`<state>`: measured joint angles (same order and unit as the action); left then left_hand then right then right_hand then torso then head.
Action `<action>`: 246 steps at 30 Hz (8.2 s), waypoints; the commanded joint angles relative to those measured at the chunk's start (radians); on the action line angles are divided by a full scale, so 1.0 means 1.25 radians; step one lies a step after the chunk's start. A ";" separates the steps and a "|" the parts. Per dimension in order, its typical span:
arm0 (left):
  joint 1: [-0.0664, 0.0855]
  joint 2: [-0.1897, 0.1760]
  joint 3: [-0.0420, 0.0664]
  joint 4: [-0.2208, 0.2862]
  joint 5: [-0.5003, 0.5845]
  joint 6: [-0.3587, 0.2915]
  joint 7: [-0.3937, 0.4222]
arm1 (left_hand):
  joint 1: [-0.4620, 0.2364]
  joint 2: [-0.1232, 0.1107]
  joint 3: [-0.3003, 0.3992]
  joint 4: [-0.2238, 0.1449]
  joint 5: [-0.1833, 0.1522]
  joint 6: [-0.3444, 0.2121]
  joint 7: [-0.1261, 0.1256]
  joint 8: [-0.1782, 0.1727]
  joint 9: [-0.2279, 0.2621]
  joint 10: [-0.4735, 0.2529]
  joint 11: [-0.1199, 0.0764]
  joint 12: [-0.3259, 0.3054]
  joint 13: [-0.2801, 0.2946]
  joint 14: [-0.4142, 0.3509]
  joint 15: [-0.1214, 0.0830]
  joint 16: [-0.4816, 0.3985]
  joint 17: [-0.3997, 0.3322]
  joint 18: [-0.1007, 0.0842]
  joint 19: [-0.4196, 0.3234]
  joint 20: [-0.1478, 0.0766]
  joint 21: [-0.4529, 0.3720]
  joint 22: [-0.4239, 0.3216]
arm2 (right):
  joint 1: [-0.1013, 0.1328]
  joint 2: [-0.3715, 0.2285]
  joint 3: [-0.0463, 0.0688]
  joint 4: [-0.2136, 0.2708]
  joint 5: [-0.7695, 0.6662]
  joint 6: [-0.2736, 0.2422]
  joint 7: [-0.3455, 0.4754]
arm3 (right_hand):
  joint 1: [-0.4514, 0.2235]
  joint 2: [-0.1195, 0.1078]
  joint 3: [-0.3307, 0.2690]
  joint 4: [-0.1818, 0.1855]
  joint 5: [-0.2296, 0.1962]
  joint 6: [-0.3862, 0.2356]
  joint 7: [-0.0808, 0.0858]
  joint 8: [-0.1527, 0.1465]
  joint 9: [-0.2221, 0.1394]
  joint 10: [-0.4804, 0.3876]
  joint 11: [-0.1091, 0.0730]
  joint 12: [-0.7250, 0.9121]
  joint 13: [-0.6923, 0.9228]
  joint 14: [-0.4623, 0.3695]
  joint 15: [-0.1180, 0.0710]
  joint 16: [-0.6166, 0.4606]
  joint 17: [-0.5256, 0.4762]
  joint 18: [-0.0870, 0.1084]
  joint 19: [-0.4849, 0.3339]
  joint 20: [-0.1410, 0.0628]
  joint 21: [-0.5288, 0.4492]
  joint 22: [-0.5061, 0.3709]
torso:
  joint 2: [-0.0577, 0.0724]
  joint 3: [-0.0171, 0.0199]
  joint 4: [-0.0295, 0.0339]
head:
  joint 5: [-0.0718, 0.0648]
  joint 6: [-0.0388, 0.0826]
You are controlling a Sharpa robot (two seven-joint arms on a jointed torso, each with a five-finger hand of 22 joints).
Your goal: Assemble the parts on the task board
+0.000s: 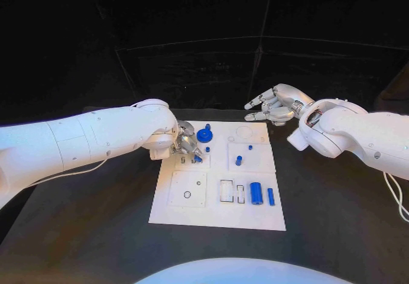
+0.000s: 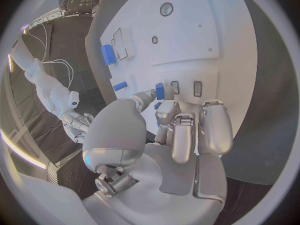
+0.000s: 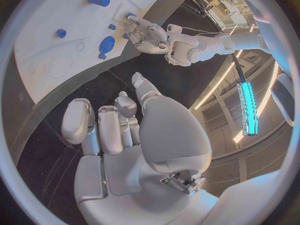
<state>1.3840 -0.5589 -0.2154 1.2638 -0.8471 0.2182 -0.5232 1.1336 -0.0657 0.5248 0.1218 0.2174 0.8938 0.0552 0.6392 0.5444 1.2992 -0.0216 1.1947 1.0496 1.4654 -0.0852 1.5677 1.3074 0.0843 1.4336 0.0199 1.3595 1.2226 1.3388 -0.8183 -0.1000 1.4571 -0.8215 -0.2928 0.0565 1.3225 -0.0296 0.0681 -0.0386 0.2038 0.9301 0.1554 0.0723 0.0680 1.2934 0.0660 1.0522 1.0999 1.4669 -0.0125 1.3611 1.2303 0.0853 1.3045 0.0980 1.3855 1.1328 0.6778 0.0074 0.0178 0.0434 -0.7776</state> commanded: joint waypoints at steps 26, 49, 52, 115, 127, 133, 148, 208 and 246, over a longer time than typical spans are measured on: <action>-0.020 -0.068 -0.001 0.076 -0.059 -0.175 0.013 | -0.015 -0.016 0.158 -0.141 0.001 -0.003 -0.004 0.018 0.015 0.011 -0.002 0.005 -0.002 0.084 0.001 0.002 0.211 -0.010 0.004 0.005 0.001 0.007 | 0.002 -0.005 0.000 -0.006 0.002 0.004 0.001 | -0.006 0.004 -0.007 0.001 0.006 0.000 0.000 0.002 0.000 0.004 -0.002 0.001 -0.001 0.028 0.000 0.001 0.000 0.004 0.001 0.000 -0.002 -0.001 | 0.001 0.0026 0.0064 | 0.004 -0.009; -0.034 -0.059 -0.002 0.069 -0.090 -0.132 0.006 | -0.014 -0.017 0.159 -0.142 0.001 -0.003 -0.004 0.019 0.016 0.012 -0.003 0.006 -0.001 0.084 0.001 0.002 0.211 -0.010 0.004 0.005 0.001 0.008 | 0.002 -0.002 0.000 -0.009 0.002 -0.014 0.011 | -0.007 0.002 -0.009 0.002 0.007 0.001 0.000 0.002 0.001 -0.009 -0.002 -0.023 -0.023 0.024 0.000 -0.011 -0.019 0.008 -0.009 0.000 -0.010 -0.020 | 0.001 0.0027 0.0063 | 0.007 -0.014; -0.034 -0.059 -0.002 0.070 -0.092 -0.123 0.005 | -0.014 -0.018 0.159 -0.142 0.001 -0.003 -0.004 0.019 0.016 0.012 -0.003 0.005 -0.001 0.084 0.001 0.002 0.211 -0.010 0.004 0.005 0.001 0.008 | 0.002 -0.002 0.000 -0.010 0.002 -0.013 0.011 | -0.007 0.002 -0.009 0.002 0.007 0.001 0.000 0.002 0.001 -0.009 -0.002 -0.023 -0.023 0.024 0.000 -0.011 -0.019 0.008 -0.009 0.000 -0.010 -0.020 | 0.001 0.0029 0.0070 | 0.007 -0.015; -0.034 -0.029 -0.003 0.047 -0.105 -0.078 0.003 | -0.147 -0.024 0.075 -0.060 -0.002 0.047 -0.031 0.046 0.032 0.056 -0.023 0.054 0.056 0.084 -0.015 0.002 0.211 -0.016 0.018 -0.009 0.016 0.039 | 0.002 0.000 0.000 -0.010 0.003 -0.006 0.008 | -0.008 0.002 -0.010 0.003 0.008 0.002 -0.001 0.003 0.001 -0.011 -0.003 -0.026 -0.026 0.024 -0.001 -0.013 -0.019 0.008 -0.009 0.000 -0.011 -0.021 | 0.001 0.0031 0.0065 | 0.003 -0.021; -0.034 -0.026 -0.003 0.037 -0.105 -0.081 0.003 | -0.187 -0.032 0.033 -0.035 -0.007 0.061 -0.032 0.049 0.033 0.062 -0.024 0.059 0.063 0.084 -0.017 0.002 0.211 -0.017 0.020 -0.011 0.017 0.043 | 0.002 0.000 0.000 -0.009 0.003 -0.006 0.007 | -0.012 0.002 -0.013 0.006 0.009 0.002 -0.001 0.003 0.001 -0.011 -0.003 -0.028 -0.028 0.024 -0.001 -0.014 -0.020 0.008 -0.010 -0.001 -0.013 -0.022 | 0.001 0.0023 0.0065 | 0.001 -0.020; -0.034 -0.029 -0.003 0.039 -0.105 -0.088 0.003 | -0.219 -0.046 -0.073 -0.004 -0.011 0.069 -0.034 0.049 0.033 0.064 -0.025 0.060 0.065 0.084 -0.018 0.002 0.211 -0.017 0.021 -0.012 0.017 0.046 | 0.002 -0.002 0.000 -0.009 0.003 -0.006 0.007 | -0.017 0.001 -0.016 0.010 0.007 0.002 -0.001 0.004 0.001 -0.010 -0.003 -0.028 -0.029 0.024 -0.001 -0.015 -0.020 0.008 -0.009 -0.001 -0.014 -0.023 | 0.001 0.0023 0.0070 | 0.000 -0.021; -0.017 -0.071 0.017 0.073 -0.105 -0.103 0.002 | -0.173 -0.038 -0.260 0.038 -0.135 0.062 -0.034 0.042 0.031 0.052 -0.026 0.044 0.047 0.084 -0.019 0.002 0.211 -0.015 0.019 -0.015 0.009 0.041 | 0.002 -0.002 0.000 -0.014 0.004 -0.007 0.008 | -0.021 0.001 -0.020 0.014 0.005 0.001 -0.001 0.004 0.001 -0.009 -0.003 -0.028 -0.030 0.024 -0.001 -0.016 -0.020 0.008 -0.009 -0.001 -0.014 -0.023 | 0.001 0.0015 0.0063 | -0.001 -0.020; 0.003 0.073 0.046 -0.262 -0.117 0.094 0.005 | -0.011 0.053 -0.456 0.078 -0.136 0.009 0.012 -0.066 -0.084 -0.019 0.014 -0.016 -0.053 0.084 0.014 0.002 0.211 -0.004 -0.003 0.016 -0.038 -0.006 | 0.001 0.014 0.000 -0.031 0.005 -0.002 0.012 | -0.024 0.003 -0.022 0.018 0.008 0.001 -0.001 0.004 0.001 -0.009 -0.003 -0.028 -0.032 0.025 -0.001 -0.016 -0.019 0.008 -0.008 -0.001 -0.015 -0.023 | 0.004 0.0012 0.0040 | 0.006 -0.014; -0.005 0.086 0.046 -0.275 -0.109 0.082 0.009 | 0.081 0.119 -0.426 0.028 -0.136 0.017 0.009 -0.068 -0.097 -0.016 0.011 -0.015 -0.054 0.084 0.012 0.002 0.211 -0.004 -0.002 0.014 -0.037 -0.001 | 0.001 0.018 0.000 -0.033 0.005 0.001 0.011 | -0.022 0.005 -0.021 0.018 0.010 0.001 -0.002 0.004 0.001 -0.008 -0.003 -0.027 -0.031 0.025 -0.001 -0.016 -0.018 0.008 -0.008 -0.001 -0.015 -0.023 | 0.004 0.0011 0.0049 | 0.002 -0.020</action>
<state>1.3759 -0.4532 -0.1581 0.9216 -0.9850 0.3255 -0.5195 1.2261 0.0810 -0.0098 0.1618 0.0532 0.9085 0.0688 0.5586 0.4245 1.2775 -0.0038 1.1736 0.9839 1.4668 -0.0693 1.5677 1.3074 0.0692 1.4280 0.0394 1.3091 1.2209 1.3385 -0.7962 -0.1005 1.4155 -0.8184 -0.2968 0.0623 1.2987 -0.0272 0.0435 -0.0197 0.2117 0.9301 0.1554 0.0723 0.0679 1.2862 0.0660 1.0212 1.0618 1.4669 -0.0125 1.3478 1.2066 0.0853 1.2975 0.0982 1.3706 1.1051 0.6820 0.0088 0.0244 0.0452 -0.8027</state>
